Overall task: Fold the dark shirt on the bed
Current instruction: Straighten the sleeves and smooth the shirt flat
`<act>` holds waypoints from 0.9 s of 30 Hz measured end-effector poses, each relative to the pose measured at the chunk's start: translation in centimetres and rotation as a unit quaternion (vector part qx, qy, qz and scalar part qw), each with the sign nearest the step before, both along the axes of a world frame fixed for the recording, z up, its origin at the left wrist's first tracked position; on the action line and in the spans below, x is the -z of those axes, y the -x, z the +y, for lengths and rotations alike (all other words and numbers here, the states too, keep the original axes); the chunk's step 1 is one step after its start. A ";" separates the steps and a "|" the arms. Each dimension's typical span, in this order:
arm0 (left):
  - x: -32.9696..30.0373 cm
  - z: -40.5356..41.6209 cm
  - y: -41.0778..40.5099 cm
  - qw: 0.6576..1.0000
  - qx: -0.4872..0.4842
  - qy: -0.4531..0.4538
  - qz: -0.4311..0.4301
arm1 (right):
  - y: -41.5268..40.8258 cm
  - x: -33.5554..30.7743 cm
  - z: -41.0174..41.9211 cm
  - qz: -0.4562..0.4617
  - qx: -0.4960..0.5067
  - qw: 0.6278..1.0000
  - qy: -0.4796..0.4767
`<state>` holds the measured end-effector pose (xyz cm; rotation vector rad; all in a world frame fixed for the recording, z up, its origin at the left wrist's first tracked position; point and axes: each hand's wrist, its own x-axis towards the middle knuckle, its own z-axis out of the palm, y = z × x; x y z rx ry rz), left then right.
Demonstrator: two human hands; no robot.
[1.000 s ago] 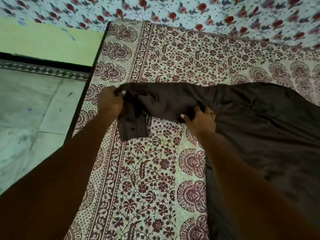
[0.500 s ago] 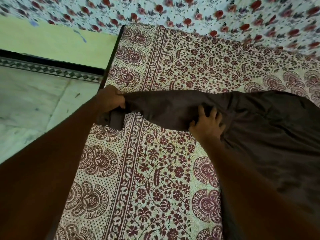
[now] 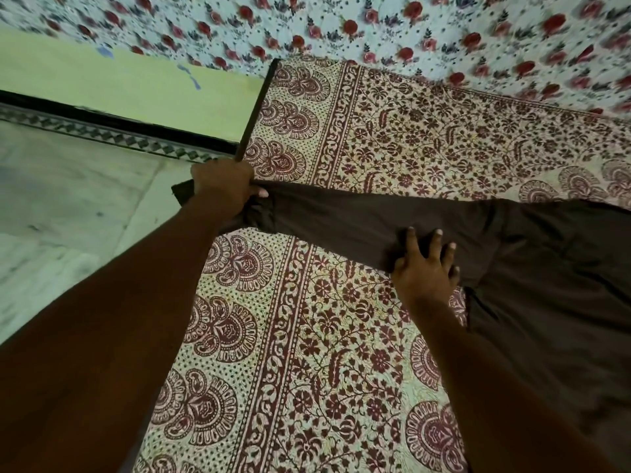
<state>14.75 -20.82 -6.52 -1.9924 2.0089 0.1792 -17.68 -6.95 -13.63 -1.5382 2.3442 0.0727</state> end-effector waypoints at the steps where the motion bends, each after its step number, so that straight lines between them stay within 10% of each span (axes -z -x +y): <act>1: -0.1 -0.1 0.4 0.999 0.009 -0.009 -0.045 | -0.2 0.0 -0.1 0.006 0.000 1.000 -0.004; 5: 0.8 0.4 1.3 0.994 0.039 0.034 -0.095 | -1.3 -0.2 -0.9 0.038 -0.004 0.999 -0.016; 9: 2.4 2.4 2.6 0.988 0.001 0.144 0.060 | -1.9 0.3 -1.0 0.041 -0.038 0.998 0.028; 14: 6.7 6.0 3.5 0.978 -0.116 0.072 0.161 | -3.3 0.4 -1.1 0.002 -0.045 0.998 0.048; 19: 7.5 6.5 2.1 0.857 -0.425 0.125 0.265 | -3.8 -0.1 -3.0 -0.018 -0.047 0.994 0.095; 27: 7.9 6.3 1.1 0.806 -0.423 0.213 0.354 | -3.9 -1.7 -10.5 -0.074 -0.075 0.993 0.055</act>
